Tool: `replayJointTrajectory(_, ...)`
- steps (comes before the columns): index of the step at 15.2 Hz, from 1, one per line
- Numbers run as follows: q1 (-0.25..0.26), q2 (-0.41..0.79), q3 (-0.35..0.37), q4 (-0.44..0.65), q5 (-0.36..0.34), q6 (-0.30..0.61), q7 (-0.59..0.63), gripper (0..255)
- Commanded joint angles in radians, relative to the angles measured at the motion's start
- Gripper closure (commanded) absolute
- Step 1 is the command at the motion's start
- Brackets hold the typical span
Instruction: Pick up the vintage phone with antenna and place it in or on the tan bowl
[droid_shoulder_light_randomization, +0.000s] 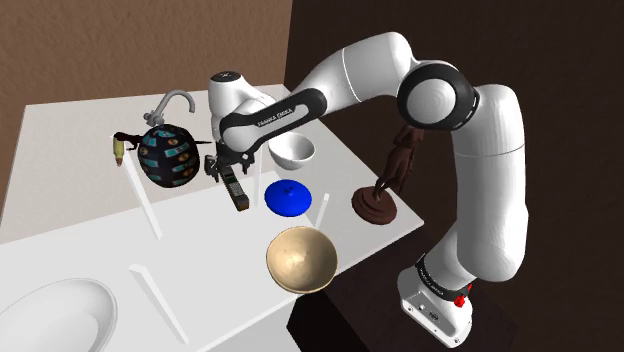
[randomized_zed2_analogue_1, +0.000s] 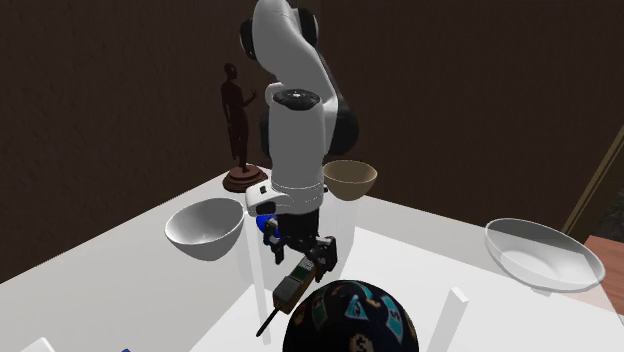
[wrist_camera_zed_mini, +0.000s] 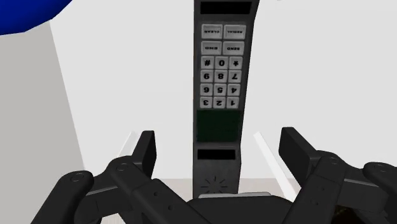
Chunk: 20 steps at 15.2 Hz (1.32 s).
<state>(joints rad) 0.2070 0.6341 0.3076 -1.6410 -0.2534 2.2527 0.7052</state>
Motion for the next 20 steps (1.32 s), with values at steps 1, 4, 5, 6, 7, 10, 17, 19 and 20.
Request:
replayJointTrajectory(1, 0.005, 0.018, -0.005, 0.001, -0.007, 0.017, 0.006, 0)
replayJointTrajectory(4, 0.009, 0.044, -0.012, 0.001, -0.015, 0.043, 0.011, 0)
replayJointTrajectory(5, 0.010, 0.049, -0.013, 0.001, -0.017, 0.048, 0.012, 0)
replayJointTrajectory(6, 0.010, 0.049, -0.013, 0.001, -0.017, 0.048, 0.012, 0)
replayJointTrajectory(7, 0.010, 0.049, -0.013, 0.001, -0.017, 0.048, 0.012, 0)
replayJointTrajectory(10, 0.010, 0.049, -0.013, 0.001, -0.017, 0.048, 0.012, 0)
replayJointTrajectory(17, 0.010, 0.049, -0.013, 0.002, -0.017, 0.047, 0.011, 255)
replayJointTrajectory(19, 0.010, 0.049, -0.013, 0.002, -0.017, 0.047, 0.011, 255)
replayJointTrajectory(20, 0.010, 0.050, -0.013, 0.002, -0.017, 0.047, 0.011, 255)
